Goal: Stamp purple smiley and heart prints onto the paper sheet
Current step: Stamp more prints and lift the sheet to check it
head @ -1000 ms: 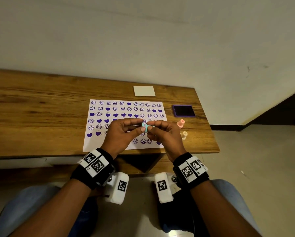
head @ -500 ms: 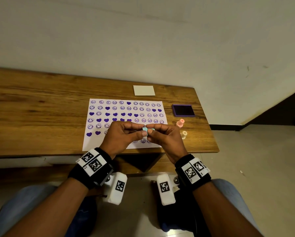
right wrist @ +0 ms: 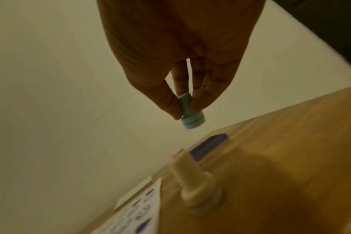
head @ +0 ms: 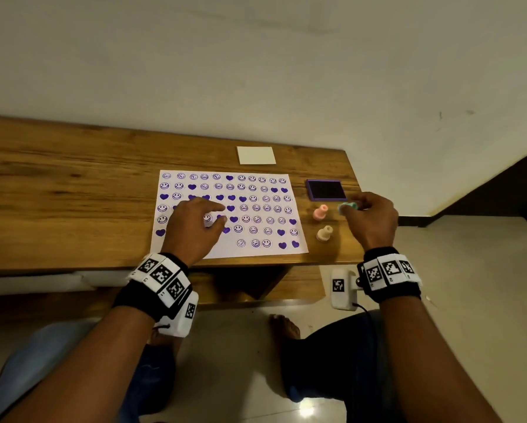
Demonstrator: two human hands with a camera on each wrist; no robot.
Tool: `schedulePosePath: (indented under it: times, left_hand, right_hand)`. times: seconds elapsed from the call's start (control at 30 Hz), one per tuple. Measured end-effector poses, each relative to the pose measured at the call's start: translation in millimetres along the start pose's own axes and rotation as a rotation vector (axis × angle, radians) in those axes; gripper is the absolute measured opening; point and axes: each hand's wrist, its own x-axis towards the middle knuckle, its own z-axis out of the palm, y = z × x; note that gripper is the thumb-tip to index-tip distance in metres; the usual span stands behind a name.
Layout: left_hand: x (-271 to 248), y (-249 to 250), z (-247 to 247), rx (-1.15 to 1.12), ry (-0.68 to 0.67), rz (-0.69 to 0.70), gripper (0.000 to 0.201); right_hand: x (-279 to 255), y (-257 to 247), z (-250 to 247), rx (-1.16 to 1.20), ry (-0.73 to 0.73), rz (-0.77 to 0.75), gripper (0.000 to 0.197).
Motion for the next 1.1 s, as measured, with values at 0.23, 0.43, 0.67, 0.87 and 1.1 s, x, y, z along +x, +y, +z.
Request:
schedulePosePath:
  times: [0.23, 0.43, 0.67, 0.87, 1.1]
  left_hand:
    - [4.4, -2.9, 0.8, 0.013, -0.045, -0.008, 0.024]
    - [3.2, -5.0, -5.9, 0.143, -0.112, -0.014, 0.032]
    - [4.2, -13.4, -22.6, 0.345, -0.184, -0.059, 0.044]
    - [0.9, -18.2, -25.5, 0.473, -0.313, -0.131, 0.056]
    - [5.2, -19.9, -26.4, 0.438, -0.325, -0.128, 0.056]
  right_hand:
    - [12.7, 23.6, 18.2, -0.194, -0.07, 0.104, 0.042]
    - [2.1, 12.8, 15.2, -0.146, 0.004, 0.034, 0.049]
    - [-47.2, -19.1, 51.9, -0.314, -0.148, -0.28, 0.038]
    - [-71.3, -23.0, 76.5, -0.459, -0.301, -0.255, 0.062]
    - [-76.2, -48.7, 67.6, 0.011, -0.315, -0.222, 0.065]
